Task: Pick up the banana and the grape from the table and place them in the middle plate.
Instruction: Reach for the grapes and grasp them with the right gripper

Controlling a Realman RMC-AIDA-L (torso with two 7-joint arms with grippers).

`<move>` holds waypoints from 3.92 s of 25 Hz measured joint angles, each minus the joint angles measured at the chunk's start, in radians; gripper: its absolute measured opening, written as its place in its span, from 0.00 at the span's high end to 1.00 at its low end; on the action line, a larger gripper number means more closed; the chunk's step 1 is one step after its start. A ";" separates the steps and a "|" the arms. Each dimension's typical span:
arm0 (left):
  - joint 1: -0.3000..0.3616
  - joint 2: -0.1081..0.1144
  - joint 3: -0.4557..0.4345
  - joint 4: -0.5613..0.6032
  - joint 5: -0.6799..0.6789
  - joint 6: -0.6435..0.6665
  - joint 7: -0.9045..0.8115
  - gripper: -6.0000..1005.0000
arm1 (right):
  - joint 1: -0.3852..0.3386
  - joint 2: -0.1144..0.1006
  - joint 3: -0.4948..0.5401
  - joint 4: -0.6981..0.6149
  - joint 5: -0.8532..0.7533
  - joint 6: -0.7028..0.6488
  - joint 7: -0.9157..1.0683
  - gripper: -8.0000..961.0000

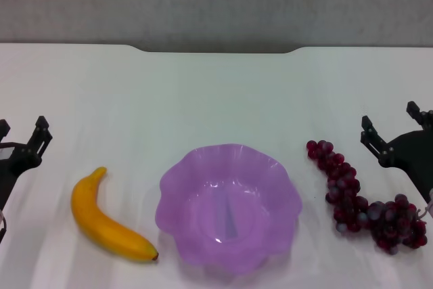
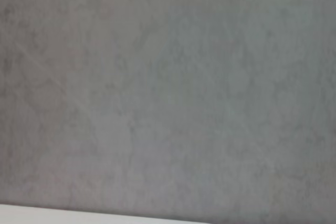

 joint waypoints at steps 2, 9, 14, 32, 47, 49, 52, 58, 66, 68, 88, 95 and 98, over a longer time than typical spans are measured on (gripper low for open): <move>0.000 -0.001 0.000 0.000 0.000 -0.005 0.000 0.25 | 0.000 0.000 0.000 0.000 0.000 0.000 0.000 0.11; 0.000 0.002 0.001 0.001 -0.001 -0.010 0.003 0.25 | 0.007 -0.003 0.002 0.018 0.000 0.010 -0.002 0.11; 0.005 0.004 -0.005 0.015 -0.001 -0.024 0.006 0.25 | 0.004 -0.009 0.023 0.094 0.000 0.076 -0.020 0.12; -0.002 0.006 -0.009 0.036 -0.001 -0.039 0.010 0.25 | -0.251 -0.012 0.787 0.808 -0.001 1.243 -0.581 0.14; -0.012 0.006 -0.012 0.036 -0.001 -0.047 0.012 0.25 | -0.135 -0.010 1.051 0.889 -0.424 1.869 -0.137 0.15; -0.013 0.006 -0.018 0.036 -0.001 -0.047 0.012 0.25 | -0.130 -0.010 1.048 0.885 -0.448 1.884 -0.112 0.16; -0.013 0.006 -0.025 0.036 -0.002 -0.047 0.012 0.25 | -0.126 -0.009 1.050 0.875 -0.445 1.889 -0.107 0.16; -0.013 0.006 -0.026 0.036 -0.002 -0.047 0.014 0.25 | -0.106 -0.008 1.049 0.830 -0.438 1.881 -0.107 0.17; -0.013 0.006 -0.026 0.036 -0.002 -0.047 0.014 0.24 | -0.055 -0.006 1.017 0.732 -0.437 1.826 -0.107 0.18; -0.013 0.006 -0.026 0.036 -0.002 -0.047 0.014 0.24 | -0.042 -0.005 1.007 0.705 -0.436 1.811 -0.106 0.18; -0.017 0.006 -0.022 0.036 -0.002 -0.047 0.014 0.24 | 0.050 -0.005 0.932 0.499 -0.398 1.682 -0.115 0.20; -0.017 0.006 -0.022 0.036 -0.002 -0.047 0.014 0.24 | 0.048 -0.007 0.923 0.494 -0.406 1.664 -0.117 0.29; -0.015 0.005 -0.022 0.035 -0.002 -0.047 0.014 0.24 | 0.044 -0.008 0.927 0.489 -0.404 1.652 -0.127 0.41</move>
